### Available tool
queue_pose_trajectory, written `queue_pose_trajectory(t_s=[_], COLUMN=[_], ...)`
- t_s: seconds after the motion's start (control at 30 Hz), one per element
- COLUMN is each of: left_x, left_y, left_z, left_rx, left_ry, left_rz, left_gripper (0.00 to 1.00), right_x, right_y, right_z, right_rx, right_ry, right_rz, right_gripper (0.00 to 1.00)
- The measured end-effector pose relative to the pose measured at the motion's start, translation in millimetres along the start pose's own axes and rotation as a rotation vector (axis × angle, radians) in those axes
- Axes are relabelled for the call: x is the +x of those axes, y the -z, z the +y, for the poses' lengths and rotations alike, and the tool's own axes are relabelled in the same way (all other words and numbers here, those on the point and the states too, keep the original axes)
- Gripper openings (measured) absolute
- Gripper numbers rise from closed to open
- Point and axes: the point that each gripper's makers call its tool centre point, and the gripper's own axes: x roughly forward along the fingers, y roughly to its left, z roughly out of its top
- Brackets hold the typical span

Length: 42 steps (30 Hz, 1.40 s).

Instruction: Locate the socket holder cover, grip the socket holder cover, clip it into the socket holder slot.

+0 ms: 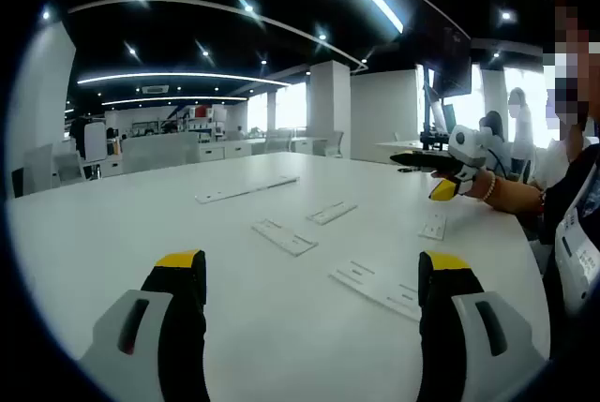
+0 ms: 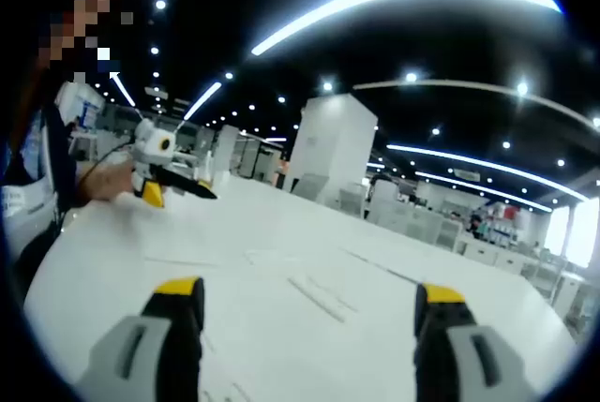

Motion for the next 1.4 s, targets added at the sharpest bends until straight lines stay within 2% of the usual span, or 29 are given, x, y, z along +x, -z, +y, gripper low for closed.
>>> queue_pose_trajectory(t_s=[0.2,0.47,0.7,1.4], left_x=[0.0,1.8,-1.3,-0.7], left_y=[0.6,8.1,4.9,11.4], left_z=[-0.8,0.1,-2.7,-8.5], left_rx=[0.006,-0.012,-0.009,-0.006], left_ry=[0.003,0.002,0.003,0.012], left_rz=[0.004,0.019,0.001,0.015], left_gripper=[0.92,0.93,0.93,0.93], right_x=[0.4,0.6,-1.9,-3.4], right_y=[1.4,13.3,14.5,15.8], right_z=[-0.8,-2.4,-1.6,5.8], right_rx=[-0.005,-0.01,-0.002,-0.017], right_ry=[0.0,0.008,0.01,-0.008], right_rz=[0.006,0.046,0.044,0.044], right_gripper=[0.93,0.92,0.92,0.92])
